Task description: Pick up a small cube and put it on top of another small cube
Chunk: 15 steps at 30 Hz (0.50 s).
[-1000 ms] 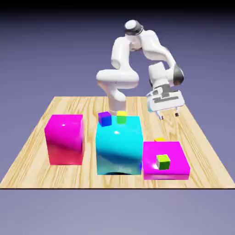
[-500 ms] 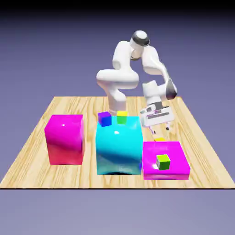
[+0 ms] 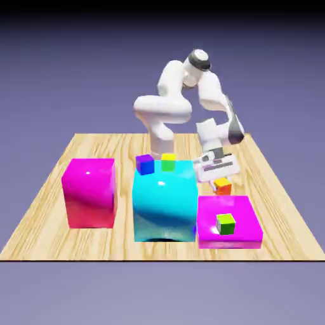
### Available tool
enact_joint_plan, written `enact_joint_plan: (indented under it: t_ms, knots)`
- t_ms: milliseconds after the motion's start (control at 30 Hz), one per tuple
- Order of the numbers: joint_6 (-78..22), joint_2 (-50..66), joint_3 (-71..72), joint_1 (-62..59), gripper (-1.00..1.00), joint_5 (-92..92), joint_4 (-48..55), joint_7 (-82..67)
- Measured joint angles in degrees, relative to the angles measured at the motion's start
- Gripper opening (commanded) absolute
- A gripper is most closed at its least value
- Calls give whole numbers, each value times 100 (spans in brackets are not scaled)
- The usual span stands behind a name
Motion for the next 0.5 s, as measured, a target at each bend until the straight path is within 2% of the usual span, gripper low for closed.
enact_joint_plan:
  t_ms: [133, 500]
  knots:
    - [-346, -28, -591, -303, -100, -853, 347, 393]
    - [-1161, -625, -2871, -1172, -100, -3586, 290, 1381]
